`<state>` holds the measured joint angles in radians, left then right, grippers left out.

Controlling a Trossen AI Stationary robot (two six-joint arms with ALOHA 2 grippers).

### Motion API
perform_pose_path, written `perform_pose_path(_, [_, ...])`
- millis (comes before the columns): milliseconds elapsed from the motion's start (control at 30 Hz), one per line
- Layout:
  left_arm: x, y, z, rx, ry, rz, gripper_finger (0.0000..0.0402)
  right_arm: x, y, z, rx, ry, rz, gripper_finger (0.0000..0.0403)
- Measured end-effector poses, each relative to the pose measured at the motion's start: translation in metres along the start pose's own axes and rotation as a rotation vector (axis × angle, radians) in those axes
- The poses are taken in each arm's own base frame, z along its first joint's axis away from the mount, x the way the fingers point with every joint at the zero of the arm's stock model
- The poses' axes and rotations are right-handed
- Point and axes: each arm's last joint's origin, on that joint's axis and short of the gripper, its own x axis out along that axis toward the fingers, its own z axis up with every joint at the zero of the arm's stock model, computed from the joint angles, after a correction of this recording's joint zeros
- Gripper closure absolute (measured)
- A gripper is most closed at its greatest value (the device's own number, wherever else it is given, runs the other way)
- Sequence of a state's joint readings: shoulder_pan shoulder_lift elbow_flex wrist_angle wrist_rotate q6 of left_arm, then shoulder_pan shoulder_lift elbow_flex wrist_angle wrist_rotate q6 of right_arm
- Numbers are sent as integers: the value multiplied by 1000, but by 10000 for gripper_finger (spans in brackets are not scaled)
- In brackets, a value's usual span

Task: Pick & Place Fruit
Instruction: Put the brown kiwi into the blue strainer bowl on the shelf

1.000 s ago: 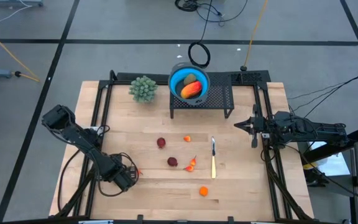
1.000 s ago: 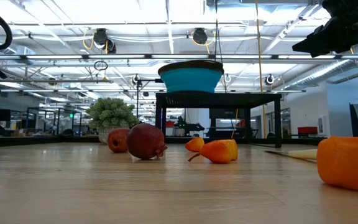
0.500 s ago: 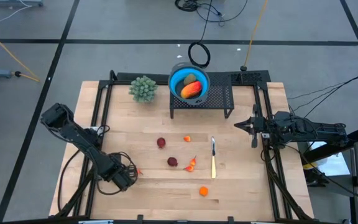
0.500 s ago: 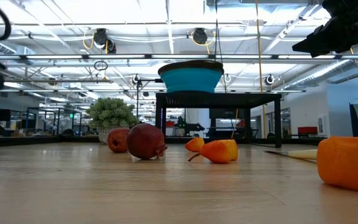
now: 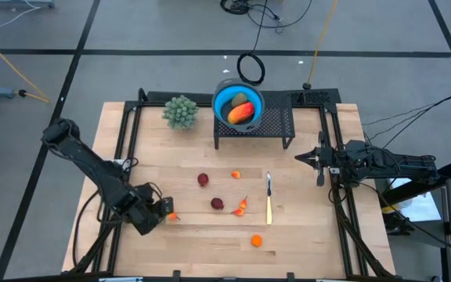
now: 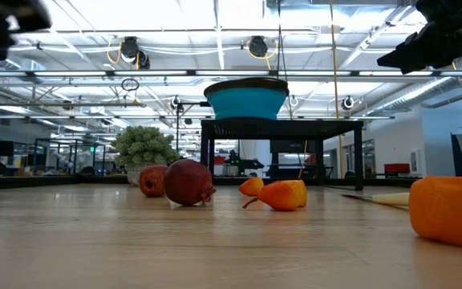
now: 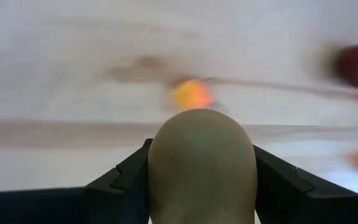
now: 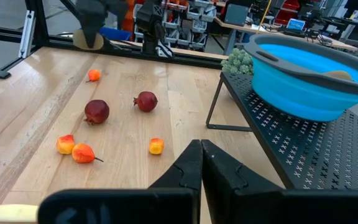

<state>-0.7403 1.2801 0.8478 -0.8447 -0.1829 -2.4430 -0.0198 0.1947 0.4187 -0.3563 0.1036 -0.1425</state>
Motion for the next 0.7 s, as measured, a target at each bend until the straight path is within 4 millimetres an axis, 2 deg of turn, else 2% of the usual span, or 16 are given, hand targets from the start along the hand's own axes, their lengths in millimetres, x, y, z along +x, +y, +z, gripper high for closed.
perform_pose_path(133, [-12,-8,3,35,-64,-226,190,0,0,0,0,0,0,403])
perform_pose_path(333, [-23,-23,2,184,-241,-550,189,0,0,0,0,0,0,403])
perform_pose_path(700, [-44,-59,-10,490,-464,-857,188,0,0,0,0,0,0,403])
